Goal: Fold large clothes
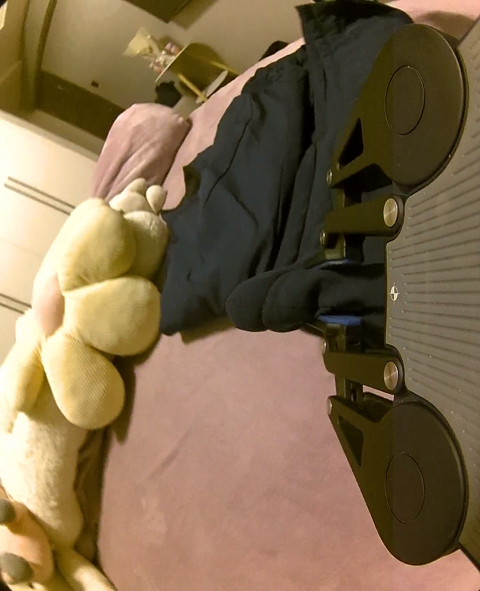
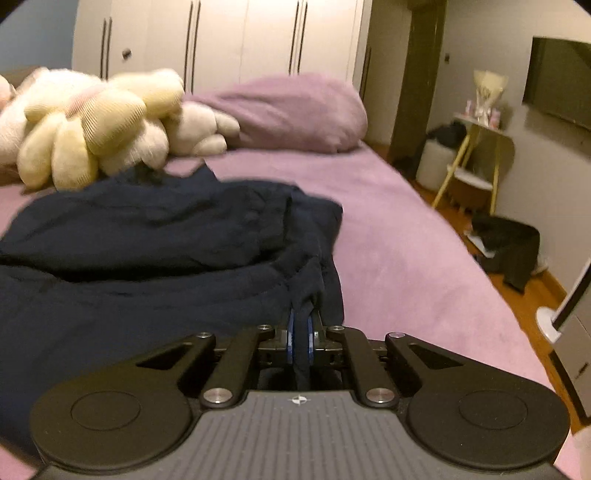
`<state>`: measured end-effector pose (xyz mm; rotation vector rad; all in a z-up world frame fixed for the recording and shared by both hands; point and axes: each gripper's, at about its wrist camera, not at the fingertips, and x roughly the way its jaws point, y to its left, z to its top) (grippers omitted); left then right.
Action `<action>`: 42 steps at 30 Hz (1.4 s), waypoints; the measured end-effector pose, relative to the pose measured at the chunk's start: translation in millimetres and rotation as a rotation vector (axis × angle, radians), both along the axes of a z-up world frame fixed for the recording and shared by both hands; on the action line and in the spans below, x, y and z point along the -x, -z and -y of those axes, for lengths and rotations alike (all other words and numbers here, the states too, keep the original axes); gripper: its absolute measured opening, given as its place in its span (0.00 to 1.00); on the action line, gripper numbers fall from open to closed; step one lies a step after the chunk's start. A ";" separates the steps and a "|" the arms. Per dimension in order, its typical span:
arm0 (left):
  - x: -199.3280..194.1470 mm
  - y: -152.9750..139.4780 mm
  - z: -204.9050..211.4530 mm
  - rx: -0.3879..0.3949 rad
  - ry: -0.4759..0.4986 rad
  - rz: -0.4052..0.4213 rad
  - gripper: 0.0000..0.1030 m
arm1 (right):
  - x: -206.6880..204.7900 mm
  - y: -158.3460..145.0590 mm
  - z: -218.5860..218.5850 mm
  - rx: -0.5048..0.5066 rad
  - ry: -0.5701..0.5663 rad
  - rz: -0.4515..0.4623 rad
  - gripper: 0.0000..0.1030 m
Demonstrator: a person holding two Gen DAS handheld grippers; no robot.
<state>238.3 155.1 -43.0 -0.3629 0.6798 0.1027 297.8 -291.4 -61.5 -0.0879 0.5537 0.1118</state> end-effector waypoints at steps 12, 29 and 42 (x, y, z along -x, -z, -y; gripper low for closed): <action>-15.4 14.5 20.0 -0.093 0.009 -0.048 0.22 | -21.8 20.9 2.8 -0.052 -0.041 -0.144 0.17; -133.4 -30.9 17.1 -0.178 -0.104 0.127 0.26 | -92.2 -41.5 0.7 -0.091 0.116 0.154 0.07; -133.9 26.8 2.3 -0.080 -0.055 0.025 0.44 | -142.4 41.8 -9.8 -0.032 0.109 -0.019 0.18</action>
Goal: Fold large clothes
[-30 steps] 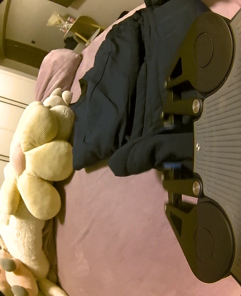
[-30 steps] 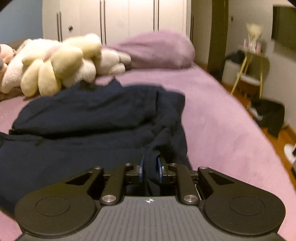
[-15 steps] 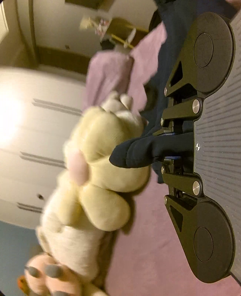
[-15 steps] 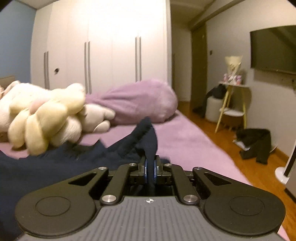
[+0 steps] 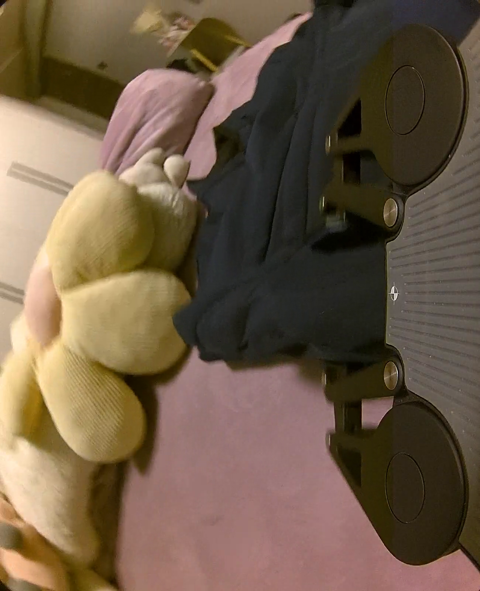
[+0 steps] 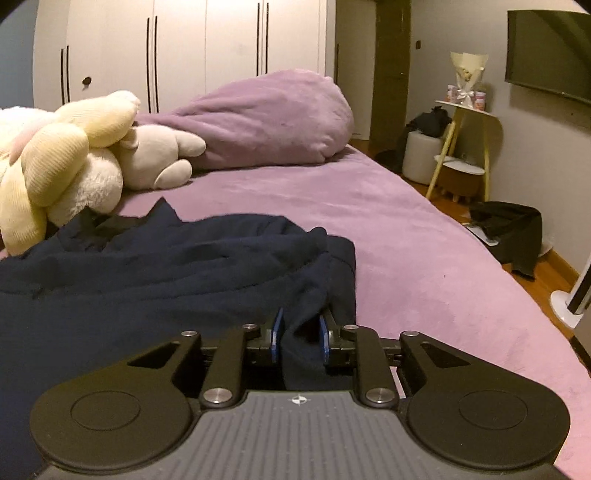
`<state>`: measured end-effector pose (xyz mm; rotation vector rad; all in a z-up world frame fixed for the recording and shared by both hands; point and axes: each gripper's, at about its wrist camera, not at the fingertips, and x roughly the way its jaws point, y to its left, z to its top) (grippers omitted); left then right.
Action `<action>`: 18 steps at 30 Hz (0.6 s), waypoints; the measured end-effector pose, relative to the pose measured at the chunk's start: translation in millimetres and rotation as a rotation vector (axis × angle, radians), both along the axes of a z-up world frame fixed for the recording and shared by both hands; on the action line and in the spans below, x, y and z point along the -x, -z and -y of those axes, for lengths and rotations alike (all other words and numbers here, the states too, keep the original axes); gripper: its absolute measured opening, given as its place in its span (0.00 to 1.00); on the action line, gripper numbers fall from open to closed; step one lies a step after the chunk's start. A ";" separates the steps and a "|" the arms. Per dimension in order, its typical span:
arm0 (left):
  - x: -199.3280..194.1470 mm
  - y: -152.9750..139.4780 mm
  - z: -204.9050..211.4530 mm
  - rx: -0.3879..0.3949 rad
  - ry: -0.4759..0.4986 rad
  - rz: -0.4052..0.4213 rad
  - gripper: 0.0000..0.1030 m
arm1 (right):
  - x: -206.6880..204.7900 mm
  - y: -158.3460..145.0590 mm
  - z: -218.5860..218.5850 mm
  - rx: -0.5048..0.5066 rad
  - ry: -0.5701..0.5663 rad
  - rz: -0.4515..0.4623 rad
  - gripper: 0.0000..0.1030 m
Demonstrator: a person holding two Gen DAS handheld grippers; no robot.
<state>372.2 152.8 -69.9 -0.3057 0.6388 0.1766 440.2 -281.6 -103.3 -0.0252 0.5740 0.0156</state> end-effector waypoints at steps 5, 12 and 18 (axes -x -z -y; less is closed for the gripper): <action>10.4 -48.6 2.7 -0.029 0.061 0.050 0.19 | 9.2 -12.6 -19.6 0.107 -0.005 0.056 0.06; -57.7 -118.5 10.6 -0.164 -0.049 0.258 0.21 | -4.8 -84.4 -11.7 -0.017 0.028 0.236 0.06; -143.2 -61.8 42.4 -0.360 -0.158 0.243 0.36 | -104.7 -99.2 -37.0 0.044 0.144 0.298 0.06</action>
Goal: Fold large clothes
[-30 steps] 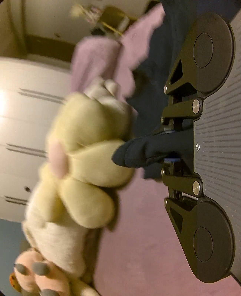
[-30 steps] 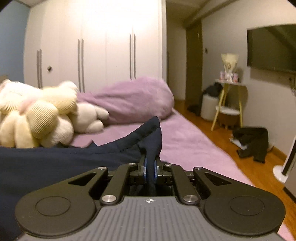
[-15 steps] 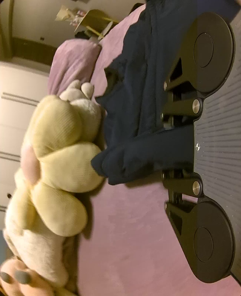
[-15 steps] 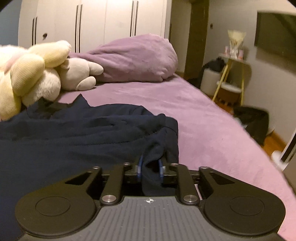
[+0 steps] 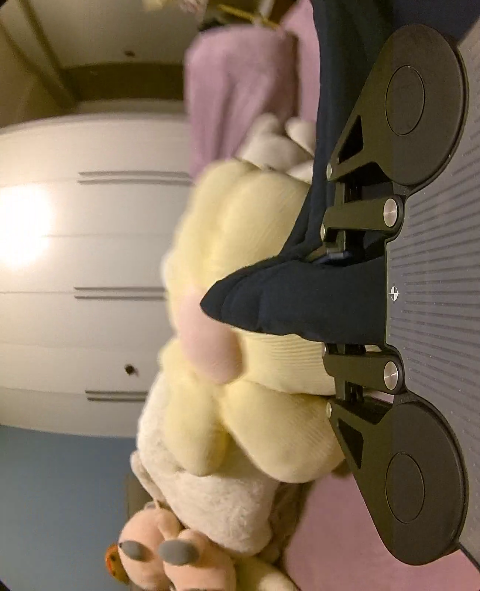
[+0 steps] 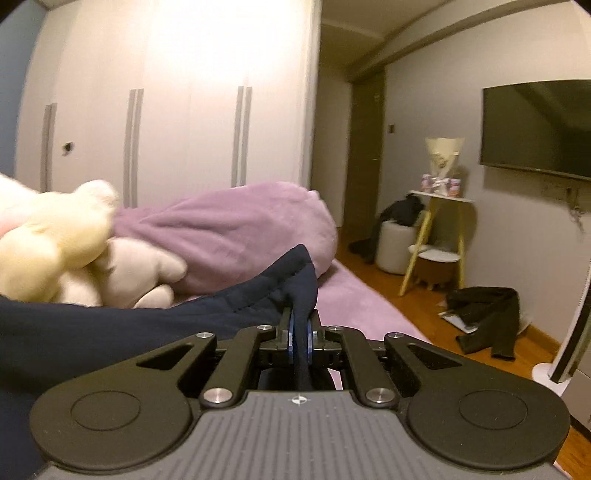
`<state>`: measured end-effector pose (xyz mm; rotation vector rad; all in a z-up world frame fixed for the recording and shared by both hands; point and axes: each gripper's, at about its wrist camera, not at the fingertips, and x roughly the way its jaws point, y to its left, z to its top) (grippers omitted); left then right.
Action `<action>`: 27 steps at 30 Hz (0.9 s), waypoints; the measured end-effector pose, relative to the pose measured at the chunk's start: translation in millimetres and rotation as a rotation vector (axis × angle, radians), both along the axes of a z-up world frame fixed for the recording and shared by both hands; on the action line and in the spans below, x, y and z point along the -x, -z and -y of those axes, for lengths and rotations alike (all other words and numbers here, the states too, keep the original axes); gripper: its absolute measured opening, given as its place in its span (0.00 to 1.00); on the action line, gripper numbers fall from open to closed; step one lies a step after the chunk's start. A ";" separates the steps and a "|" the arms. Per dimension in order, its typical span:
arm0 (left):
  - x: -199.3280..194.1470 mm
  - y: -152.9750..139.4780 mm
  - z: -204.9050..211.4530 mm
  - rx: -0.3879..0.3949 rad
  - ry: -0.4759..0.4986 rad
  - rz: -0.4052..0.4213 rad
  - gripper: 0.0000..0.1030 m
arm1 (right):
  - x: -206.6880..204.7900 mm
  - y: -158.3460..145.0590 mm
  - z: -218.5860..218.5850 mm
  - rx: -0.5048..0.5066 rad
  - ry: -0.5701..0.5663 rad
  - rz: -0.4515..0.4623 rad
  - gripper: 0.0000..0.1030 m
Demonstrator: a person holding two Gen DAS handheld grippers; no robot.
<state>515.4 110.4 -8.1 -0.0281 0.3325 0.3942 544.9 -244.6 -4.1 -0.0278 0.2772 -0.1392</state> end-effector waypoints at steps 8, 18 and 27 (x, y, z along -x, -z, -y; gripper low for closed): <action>-27.6 102.2 -45.3 0.291 -0.026 -0.165 0.79 | -66.1 99.8 -24.7 0.094 0.081 -0.176 0.08; -27.4 113.4 -70.5 0.437 -0.041 -0.124 0.87 | -86.0 130.9 -26.0 0.077 0.061 -0.249 0.13; -28.2 114.4 -77.0 0.468 -0.050 -0.103 0.93 | -86.5 133.1 -9.8 -0.041 0.042 -0.239 0.15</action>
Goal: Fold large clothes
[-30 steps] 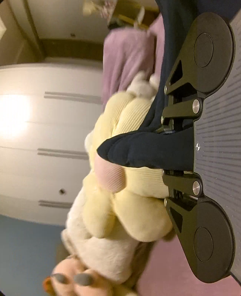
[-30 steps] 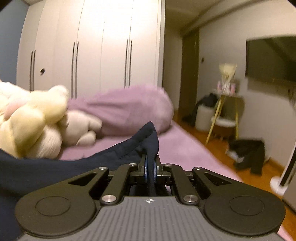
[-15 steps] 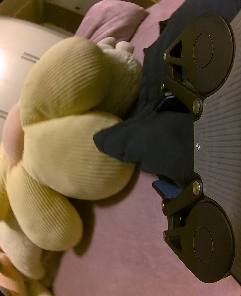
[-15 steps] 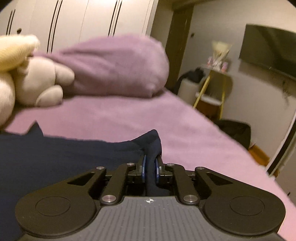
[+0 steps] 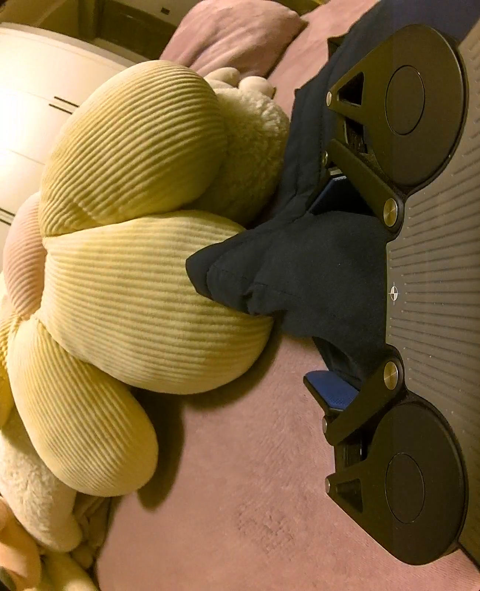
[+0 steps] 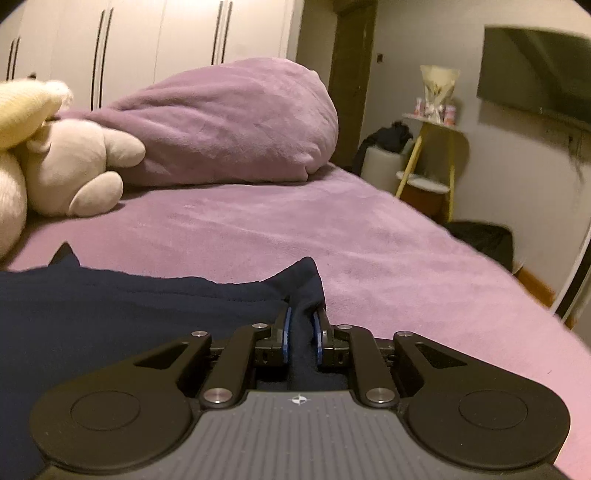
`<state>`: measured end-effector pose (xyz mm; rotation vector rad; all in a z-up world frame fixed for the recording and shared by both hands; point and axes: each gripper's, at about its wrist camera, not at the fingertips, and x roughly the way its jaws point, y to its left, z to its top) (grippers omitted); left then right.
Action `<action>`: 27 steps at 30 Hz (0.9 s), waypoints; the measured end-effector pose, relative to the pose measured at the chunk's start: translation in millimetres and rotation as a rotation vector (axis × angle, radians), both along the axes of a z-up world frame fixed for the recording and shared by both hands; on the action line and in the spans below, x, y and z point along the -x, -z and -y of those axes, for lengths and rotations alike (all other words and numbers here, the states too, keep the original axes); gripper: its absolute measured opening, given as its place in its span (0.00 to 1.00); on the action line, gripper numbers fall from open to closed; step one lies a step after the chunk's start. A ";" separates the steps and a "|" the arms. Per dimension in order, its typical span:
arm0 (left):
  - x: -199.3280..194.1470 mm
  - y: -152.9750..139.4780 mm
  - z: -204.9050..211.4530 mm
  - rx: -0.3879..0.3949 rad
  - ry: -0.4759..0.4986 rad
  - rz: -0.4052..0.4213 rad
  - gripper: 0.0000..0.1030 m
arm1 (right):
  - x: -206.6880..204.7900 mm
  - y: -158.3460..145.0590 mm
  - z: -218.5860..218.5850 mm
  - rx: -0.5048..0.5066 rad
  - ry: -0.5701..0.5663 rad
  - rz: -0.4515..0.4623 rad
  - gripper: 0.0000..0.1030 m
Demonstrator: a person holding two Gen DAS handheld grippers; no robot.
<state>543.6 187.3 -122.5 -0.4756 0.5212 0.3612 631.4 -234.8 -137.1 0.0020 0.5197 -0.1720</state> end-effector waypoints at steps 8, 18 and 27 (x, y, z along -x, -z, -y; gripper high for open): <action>45.5 -49.1 5.1 -0.055 -0.044 0.052 0.93 | 21.9 -20.5 27.5 -0.175 0.030 0.087 0.53; 20.1 -39.7 112.1 -0.198 0.219 0.029 0.94 | 69.7 -66.3 -51.8 -0.280 -0.268 0.118 0.42; 6.3 -20.1 110.7 -0.234 0.201 -0.035 0.97 | 49.7 1.7 -97.9 -0.212 -0.349 0.004 0.37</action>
